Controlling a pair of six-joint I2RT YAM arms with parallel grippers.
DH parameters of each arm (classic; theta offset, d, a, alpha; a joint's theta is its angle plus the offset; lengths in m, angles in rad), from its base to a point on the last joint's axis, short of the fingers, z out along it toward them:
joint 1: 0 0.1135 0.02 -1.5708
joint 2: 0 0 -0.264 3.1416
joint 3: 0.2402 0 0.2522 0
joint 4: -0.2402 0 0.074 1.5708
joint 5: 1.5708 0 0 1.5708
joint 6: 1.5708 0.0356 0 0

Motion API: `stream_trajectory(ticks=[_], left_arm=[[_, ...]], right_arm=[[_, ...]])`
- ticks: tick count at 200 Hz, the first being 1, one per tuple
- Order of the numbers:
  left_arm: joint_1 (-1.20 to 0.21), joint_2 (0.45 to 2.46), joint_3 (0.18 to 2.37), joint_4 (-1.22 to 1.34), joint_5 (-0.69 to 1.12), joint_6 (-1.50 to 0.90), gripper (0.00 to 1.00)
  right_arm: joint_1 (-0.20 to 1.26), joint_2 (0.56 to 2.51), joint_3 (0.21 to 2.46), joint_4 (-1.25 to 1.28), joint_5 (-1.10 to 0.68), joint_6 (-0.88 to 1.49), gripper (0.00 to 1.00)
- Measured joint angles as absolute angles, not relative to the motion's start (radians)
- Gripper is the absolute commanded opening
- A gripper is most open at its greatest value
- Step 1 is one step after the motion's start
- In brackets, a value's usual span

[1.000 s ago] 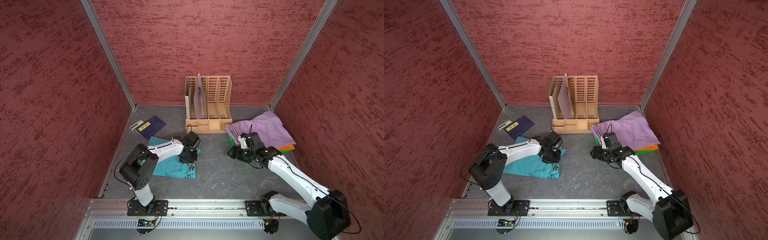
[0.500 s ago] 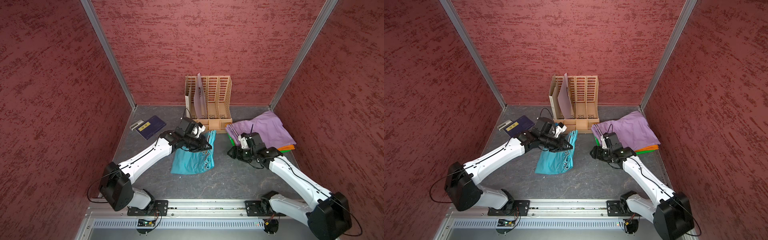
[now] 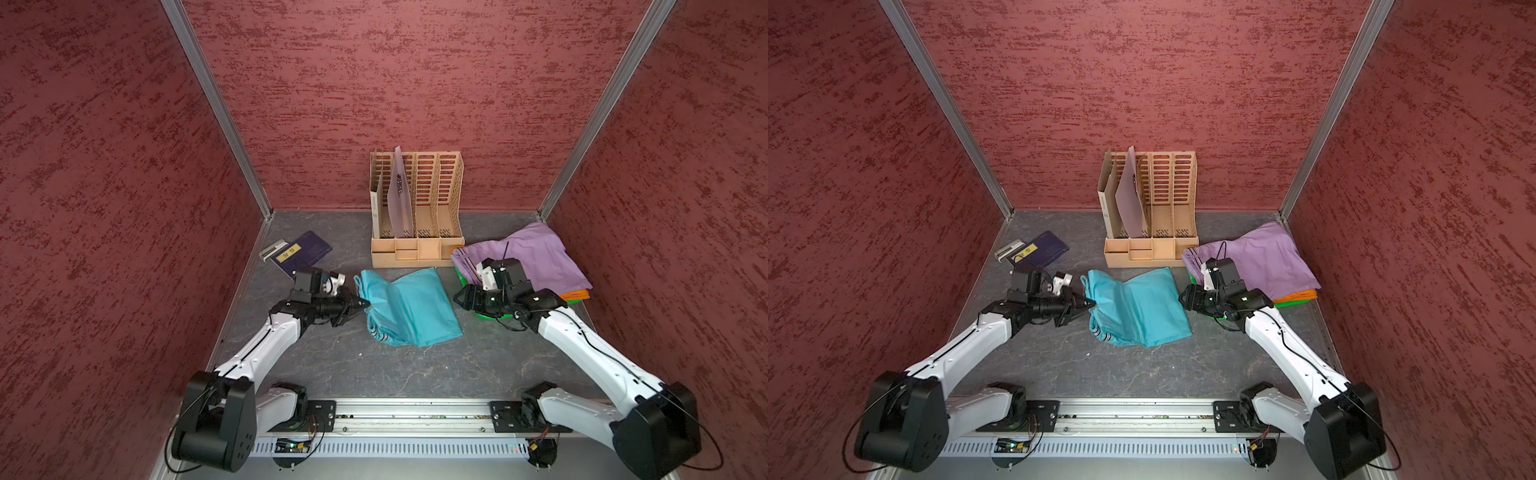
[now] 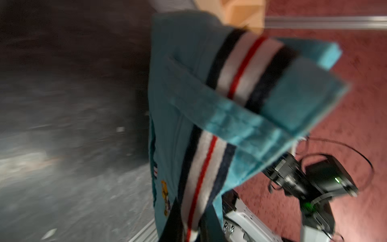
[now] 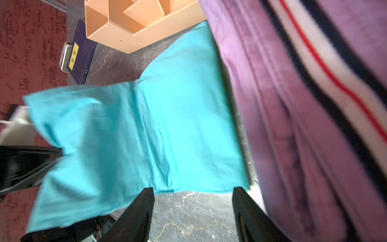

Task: Put the folded long pants in the basket
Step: Adjust the long pant at the center of the board, then pick up the long pant at the center of the board.

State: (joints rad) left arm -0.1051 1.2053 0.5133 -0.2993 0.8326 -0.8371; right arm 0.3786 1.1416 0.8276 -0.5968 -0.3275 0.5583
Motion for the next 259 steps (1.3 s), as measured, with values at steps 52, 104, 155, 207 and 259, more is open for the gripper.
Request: stream_trajectory(ticks=[52,104,155,207,259], left_arm=[[-0.043,1.179,0.411,-0.37,0.751,-0.809,0.89],[-0.012,1.005,0.38,-0.398,0.713,-0.796,0.9],[-0.009,1.043,0.333,-0.419,0.687,-0.788,0.65],[-0.008,1.055,0.335,-0.45,0.622,-0.768,0.35],[-0.007,1.095,0.347,-0.447,0.599,-0.757,0.0]], right_arm=[[0.43,1.238,0.796,-0.558,-0.384,0.55,0.65],[0.509,1.434,0.896,-0.542,-0.369,0.538,0.65],[0.515,1.675,1.07,-0.544,-0.292,0.501,0.66],[0.515,1.83,1.188,-0.548,-0.24,0.454,0.66],[0.516,1.904,1.222,-0.538,-0.266,0.428,0.36]])
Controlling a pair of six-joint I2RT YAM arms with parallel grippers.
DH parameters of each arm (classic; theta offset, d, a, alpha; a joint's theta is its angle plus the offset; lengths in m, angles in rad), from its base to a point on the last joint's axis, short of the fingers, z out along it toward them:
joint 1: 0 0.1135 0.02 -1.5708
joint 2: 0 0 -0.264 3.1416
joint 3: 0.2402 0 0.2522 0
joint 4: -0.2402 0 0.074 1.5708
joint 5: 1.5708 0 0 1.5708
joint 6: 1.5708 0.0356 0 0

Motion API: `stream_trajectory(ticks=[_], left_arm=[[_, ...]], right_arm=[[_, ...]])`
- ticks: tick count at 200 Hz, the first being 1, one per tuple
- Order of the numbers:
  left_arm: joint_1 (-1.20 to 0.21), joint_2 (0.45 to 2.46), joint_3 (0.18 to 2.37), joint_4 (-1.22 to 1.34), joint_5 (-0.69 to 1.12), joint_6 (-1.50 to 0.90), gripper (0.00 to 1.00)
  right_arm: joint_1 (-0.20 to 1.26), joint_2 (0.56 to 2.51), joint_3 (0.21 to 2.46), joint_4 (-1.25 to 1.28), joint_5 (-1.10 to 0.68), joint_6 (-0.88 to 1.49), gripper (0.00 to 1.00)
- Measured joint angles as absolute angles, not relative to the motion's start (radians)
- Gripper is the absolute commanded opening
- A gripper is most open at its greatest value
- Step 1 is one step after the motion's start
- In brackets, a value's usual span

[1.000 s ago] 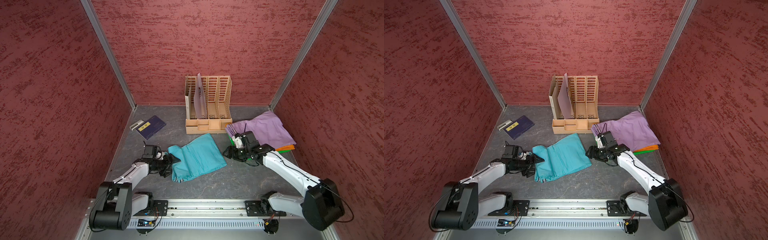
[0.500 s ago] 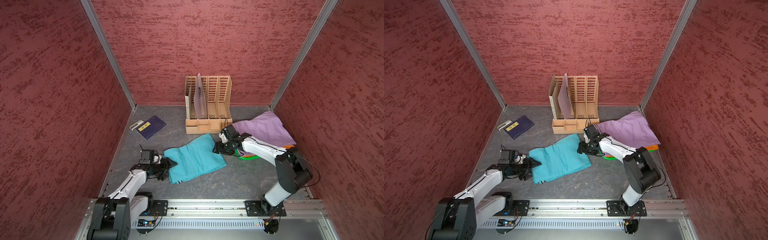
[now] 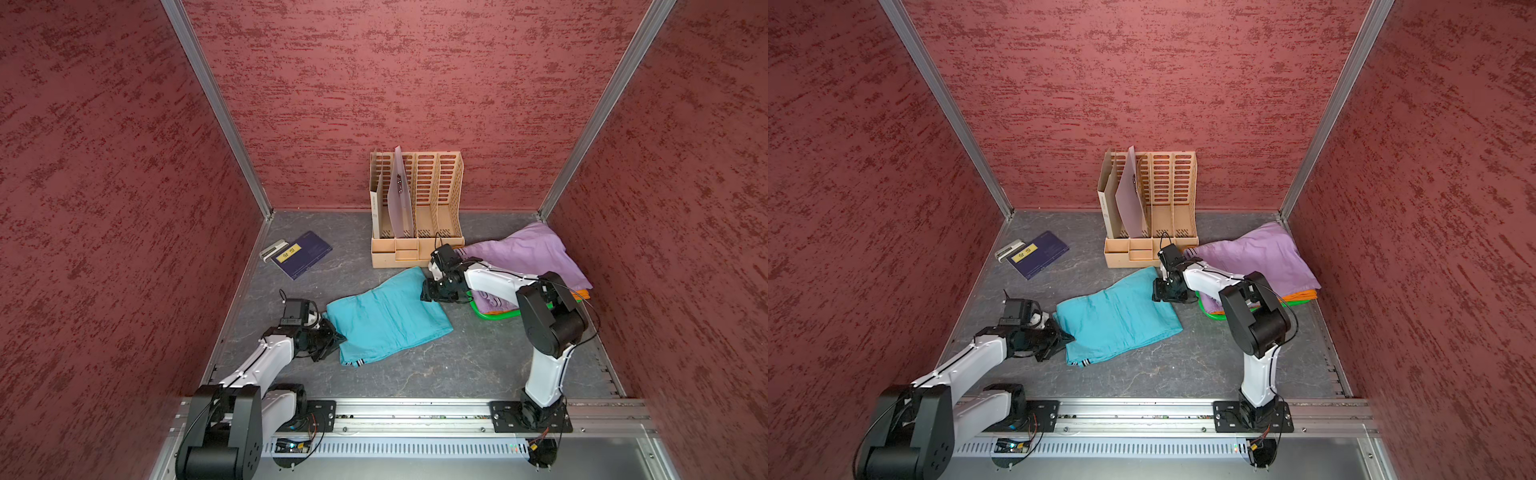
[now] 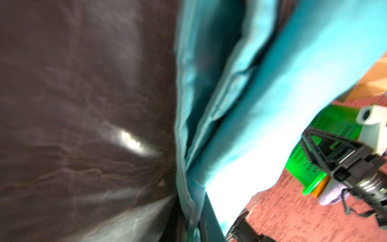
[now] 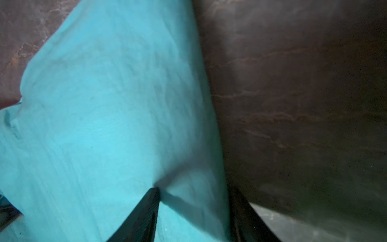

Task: Put the folded long pants in the basket
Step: Pick up the long pant at the center of the board, then place the long pant in the basket.

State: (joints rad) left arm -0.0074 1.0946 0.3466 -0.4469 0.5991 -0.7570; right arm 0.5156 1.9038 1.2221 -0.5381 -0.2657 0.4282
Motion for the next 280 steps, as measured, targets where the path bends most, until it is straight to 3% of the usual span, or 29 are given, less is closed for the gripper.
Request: stream_trajectory(ticks=[31,66,113,154,180,203,280], left_arm=[[-0.006,1.085,0.362,-0.468,0.582,-0.758,0.0],[-0.006,0.992,0.414,-0.567,0.577,-0.759,0.0],[-0.036,0.789,0.601,-0.756,0.612,-0.807,0.0],[-0.307,0.786,0.808,-0.788,0.521,-0.941,0.0],[-0.548,0.936,0.938,-0.707,0.414,-1.041,0.0],[-0.704,1.213,1.153,-0.654,0.33,-1.066,0.0],[-0.87,1.945,1.852,-0.624,0.259,-1.019,0.0]], right_arm=[[0.514,1.911,1.222,-0.524,-0.305,0.411,0.0],[0.515,1.862,1.222,-0.536,-0.342,0.401,0.0],[0.522,1.63,1.351,-0.704,-0.357,0.343,0.0],[0.398,1.492,1.536,-0.88,-0.289,0.284,0.0],[0.231,1.489,1.603,-0.986,-0.281,0.269,0.0],[0.095,1.53,1.685,-1.083,-0.221,0.255,0.0],[-0.23,1.787,1.953,-1.196,0.036,0.219,0.0]])
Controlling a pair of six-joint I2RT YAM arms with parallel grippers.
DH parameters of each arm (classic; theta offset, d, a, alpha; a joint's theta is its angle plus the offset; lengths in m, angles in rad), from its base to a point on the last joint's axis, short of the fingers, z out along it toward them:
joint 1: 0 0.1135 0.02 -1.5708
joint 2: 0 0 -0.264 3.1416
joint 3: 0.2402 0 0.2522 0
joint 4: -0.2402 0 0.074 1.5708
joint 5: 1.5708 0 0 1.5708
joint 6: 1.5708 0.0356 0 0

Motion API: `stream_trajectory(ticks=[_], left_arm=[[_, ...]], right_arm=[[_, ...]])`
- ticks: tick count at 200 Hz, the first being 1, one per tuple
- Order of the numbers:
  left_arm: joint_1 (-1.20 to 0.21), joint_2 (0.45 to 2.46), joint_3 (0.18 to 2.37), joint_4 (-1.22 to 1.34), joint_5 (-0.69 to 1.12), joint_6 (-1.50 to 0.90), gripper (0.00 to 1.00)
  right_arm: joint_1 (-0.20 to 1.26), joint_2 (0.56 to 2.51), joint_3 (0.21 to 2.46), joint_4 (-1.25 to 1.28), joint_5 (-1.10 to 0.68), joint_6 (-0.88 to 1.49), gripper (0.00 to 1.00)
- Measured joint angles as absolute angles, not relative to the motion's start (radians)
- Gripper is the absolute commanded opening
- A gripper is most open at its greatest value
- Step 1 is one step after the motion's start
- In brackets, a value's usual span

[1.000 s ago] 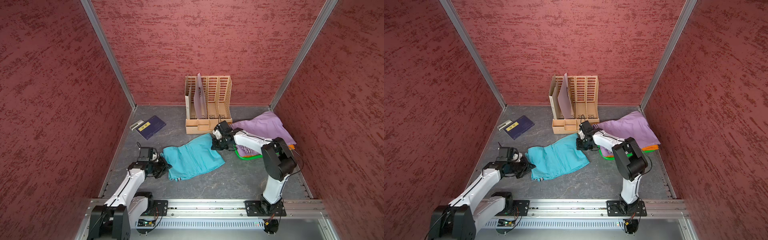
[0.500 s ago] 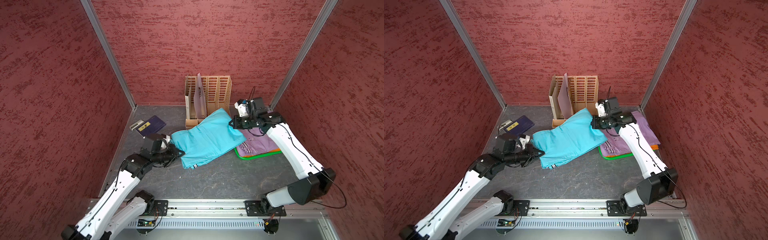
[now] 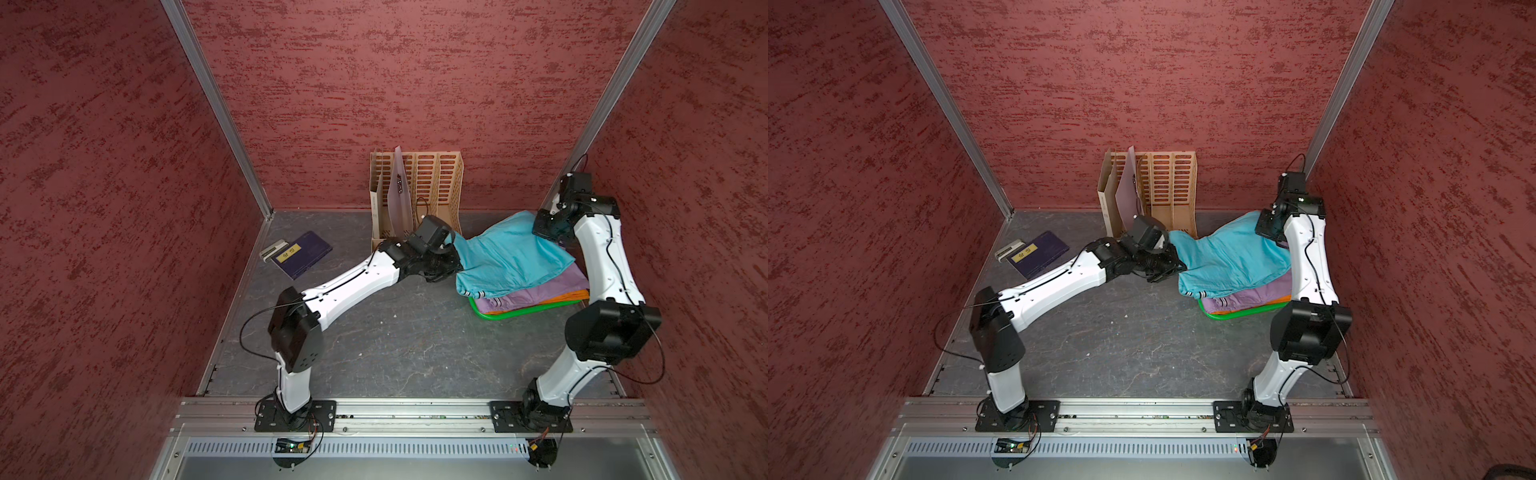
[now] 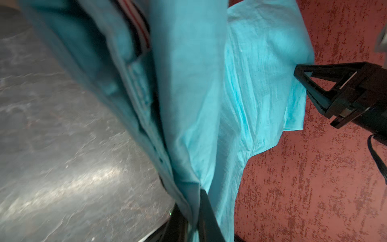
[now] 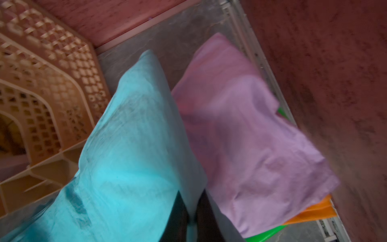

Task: Put the folded long pants in the basket
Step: Place the long pant in the basket.

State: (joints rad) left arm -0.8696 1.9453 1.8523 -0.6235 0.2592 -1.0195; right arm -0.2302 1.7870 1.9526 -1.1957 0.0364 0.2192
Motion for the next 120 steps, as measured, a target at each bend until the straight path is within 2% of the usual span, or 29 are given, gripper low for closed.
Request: stream_trajectory(ticks=[40,117,120], left_arm=[[-0.896,2.125,2.023,-0.617,0.255,-0.975,0.0],[-0.905,2.228,2.038,-0.588,0.199,-0.935,0.0],[-0.905,2.228,2.038,-0.586,0.199,-0.934,0.05]], right_arm=[[-0.316,1.866,2.024,-1.195,0.06,0.219,0.0],[-0.337,1.991,2.024,-1.15,0.058,0.222,0.0],[-0.338,1.995,2.024,-1.149,0.058,0.223,0.0]])
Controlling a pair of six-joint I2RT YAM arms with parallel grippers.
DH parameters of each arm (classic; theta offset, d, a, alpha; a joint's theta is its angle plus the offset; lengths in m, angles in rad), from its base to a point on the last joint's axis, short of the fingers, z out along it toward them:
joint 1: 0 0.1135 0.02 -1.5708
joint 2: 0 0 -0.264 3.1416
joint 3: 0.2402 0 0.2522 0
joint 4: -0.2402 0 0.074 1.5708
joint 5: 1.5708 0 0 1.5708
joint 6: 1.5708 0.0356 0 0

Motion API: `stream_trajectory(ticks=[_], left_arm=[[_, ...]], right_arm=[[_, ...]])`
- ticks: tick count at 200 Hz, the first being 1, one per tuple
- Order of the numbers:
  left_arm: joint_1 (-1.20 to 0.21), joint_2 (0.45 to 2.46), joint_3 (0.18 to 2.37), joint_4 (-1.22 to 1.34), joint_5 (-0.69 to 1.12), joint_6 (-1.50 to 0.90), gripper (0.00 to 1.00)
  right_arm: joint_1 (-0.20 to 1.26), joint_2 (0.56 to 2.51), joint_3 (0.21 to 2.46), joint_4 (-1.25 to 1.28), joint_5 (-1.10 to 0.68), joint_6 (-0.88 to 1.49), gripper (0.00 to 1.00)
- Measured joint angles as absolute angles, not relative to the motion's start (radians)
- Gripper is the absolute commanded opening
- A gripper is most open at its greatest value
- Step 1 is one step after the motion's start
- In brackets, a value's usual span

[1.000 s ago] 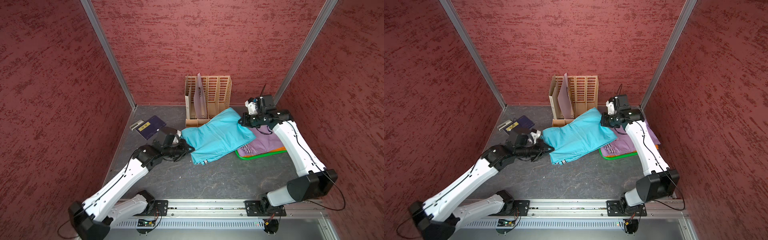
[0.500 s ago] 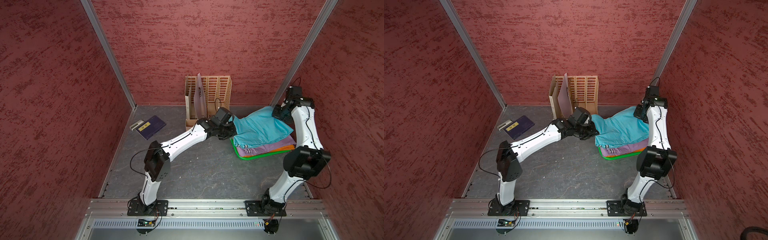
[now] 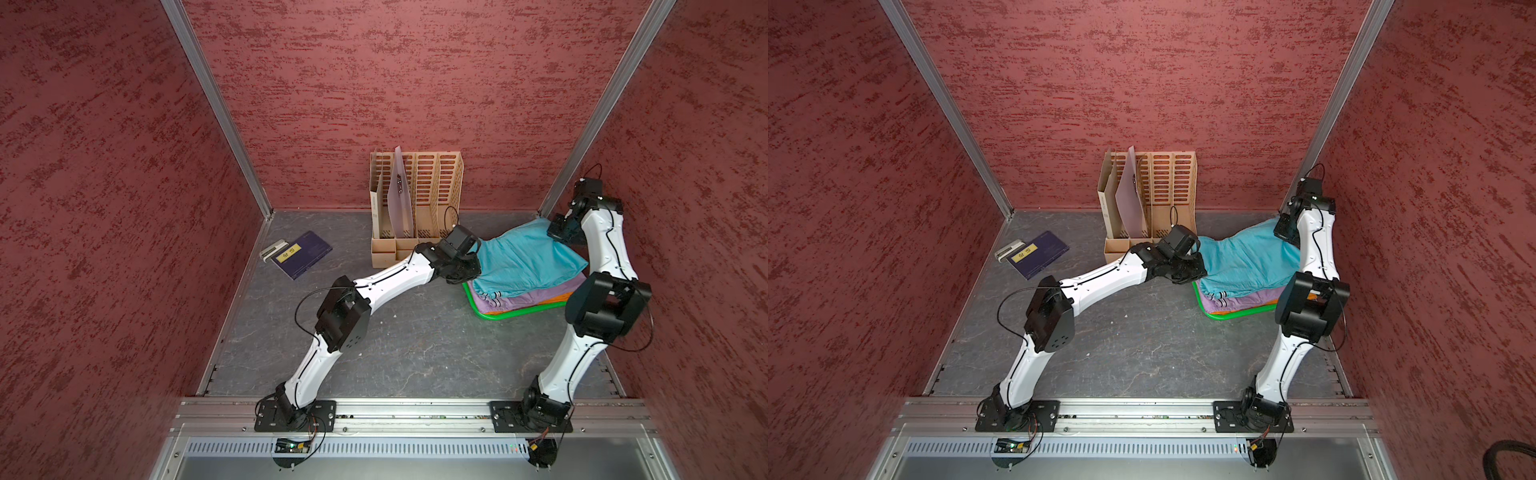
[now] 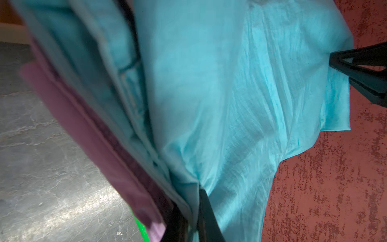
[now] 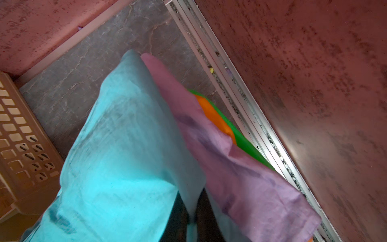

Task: Put the folded long pants in the basket
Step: Place the long pant in the basket.

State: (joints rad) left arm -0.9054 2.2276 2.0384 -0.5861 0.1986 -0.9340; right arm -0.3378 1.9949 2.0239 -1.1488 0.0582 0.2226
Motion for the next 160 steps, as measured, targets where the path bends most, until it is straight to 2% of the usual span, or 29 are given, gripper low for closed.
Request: stream_trajectory(ticks=[10,18,32,41,56,69,93,107,124,140,160], left_arm=[[-0.908,2.227,2.038,-0.579,0.196,-0.932,0.15],[-0.908,2.227,2.038,-0.577,0.193,-0.93,0.2],[-0.909,2.227,2.038,-0.576,0.192,-0.925,0.4],[-0.909,2.227,2.038,-0.574,0.192,-0.908,0.55],[-0.909,2.225,2.038,-0.575,0.192,-0.889,0.76],[-0.909,2.212,2.035,-0.575,0.187,-0.872,0.82],[-0.903,2.108,1.928,-0.551,0.17,-0.851,0.81],[-0.896,1.987,1.787,-0.502,0.158,-0.846,0.75],[-0.876,1.813,1.579,-0.42,0.154,-0.87,0.55],[-0.85,1.681,1.398,-0.33,0.159,-0.891,0.41],[-0.823,1.641,1.26,-0.222,0.19,-0.943,0.39]], right_arm=[[-0.342,2.003,2.024,-1.148,0.056,0.224,0.0],[-0.344,2.006,2.024,-1.148,0.054,0.227,0.08],[-0.345,2.007,2.024,-1.145,0.045,0.234,0.38],[-0.345,2.007,2.024,-1.134,0.04,0.237,0.5],[-0.347,2.007,2.029,-1.116,0.028,0.247,0.58],[-0.348,2.006,2.036,-1.111,0.022,0.251,0.6],[-0.348,1.986,2.03,-1.098,-0.002,0.26,0.62],[-0.348,1.943,1.995,-1.081,-0.02,0.27,0.62],[-0.348,1.866,1.934,-1.062,-0.042,0.284,0.62],[-0.343,1.778,1.866,-1.039,-0.07,0.299,0.62],[-0.333,1.674,1.795,-1.009,-0.104,0.323,0.61]])
